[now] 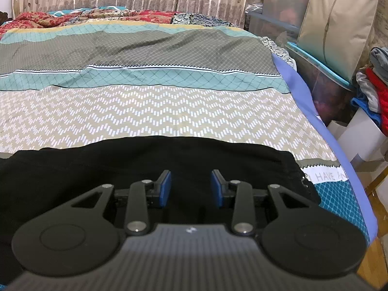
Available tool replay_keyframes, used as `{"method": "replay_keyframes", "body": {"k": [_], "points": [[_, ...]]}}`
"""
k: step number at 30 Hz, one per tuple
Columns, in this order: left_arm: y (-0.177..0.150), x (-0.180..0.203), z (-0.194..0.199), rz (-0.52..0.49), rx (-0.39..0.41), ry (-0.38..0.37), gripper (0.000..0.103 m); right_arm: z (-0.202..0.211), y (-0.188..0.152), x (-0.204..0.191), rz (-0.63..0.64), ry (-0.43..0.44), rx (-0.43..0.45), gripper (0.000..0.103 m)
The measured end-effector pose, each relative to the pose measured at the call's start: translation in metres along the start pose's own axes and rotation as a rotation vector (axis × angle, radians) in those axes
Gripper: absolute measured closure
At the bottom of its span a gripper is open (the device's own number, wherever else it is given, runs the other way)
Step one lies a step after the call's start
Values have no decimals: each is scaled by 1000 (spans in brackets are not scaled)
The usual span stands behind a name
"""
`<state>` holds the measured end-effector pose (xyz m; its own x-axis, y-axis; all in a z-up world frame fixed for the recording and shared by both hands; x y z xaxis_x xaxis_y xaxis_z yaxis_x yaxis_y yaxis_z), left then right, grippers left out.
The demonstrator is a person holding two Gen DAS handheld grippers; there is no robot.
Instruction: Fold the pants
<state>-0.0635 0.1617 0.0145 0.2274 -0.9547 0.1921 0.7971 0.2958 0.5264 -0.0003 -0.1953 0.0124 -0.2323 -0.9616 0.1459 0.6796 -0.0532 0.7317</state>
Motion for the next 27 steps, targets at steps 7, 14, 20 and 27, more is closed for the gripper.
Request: {"method": "replay_keyframes", "body": {"k": [7,14,20,27], "points": [[2,-3,1,14,5,-12,61,-2,1,-4,9,-1,-4,64],[27,-24,29,139,118,-113,56,33,13,-46,-17,260,99,64],[38,-46,20,260,119,-230,51,69,0,-168,82,690,60,63],[44,-23,-36,267,14,-352,34,99,-42,-299,353,929,16,35]]}}
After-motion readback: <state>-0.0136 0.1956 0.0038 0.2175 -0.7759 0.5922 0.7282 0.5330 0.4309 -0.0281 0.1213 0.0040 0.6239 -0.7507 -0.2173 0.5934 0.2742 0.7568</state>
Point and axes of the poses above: each gripper's, at about its wrist camera, not at the fingertips, and z roughly against the way its jaws point, x to its right, y to its top, the point moved 9 cm from there along -z, roughly the way its jaws point, and after that the axes turned 1 degree about -x, right-handed, at the moved point
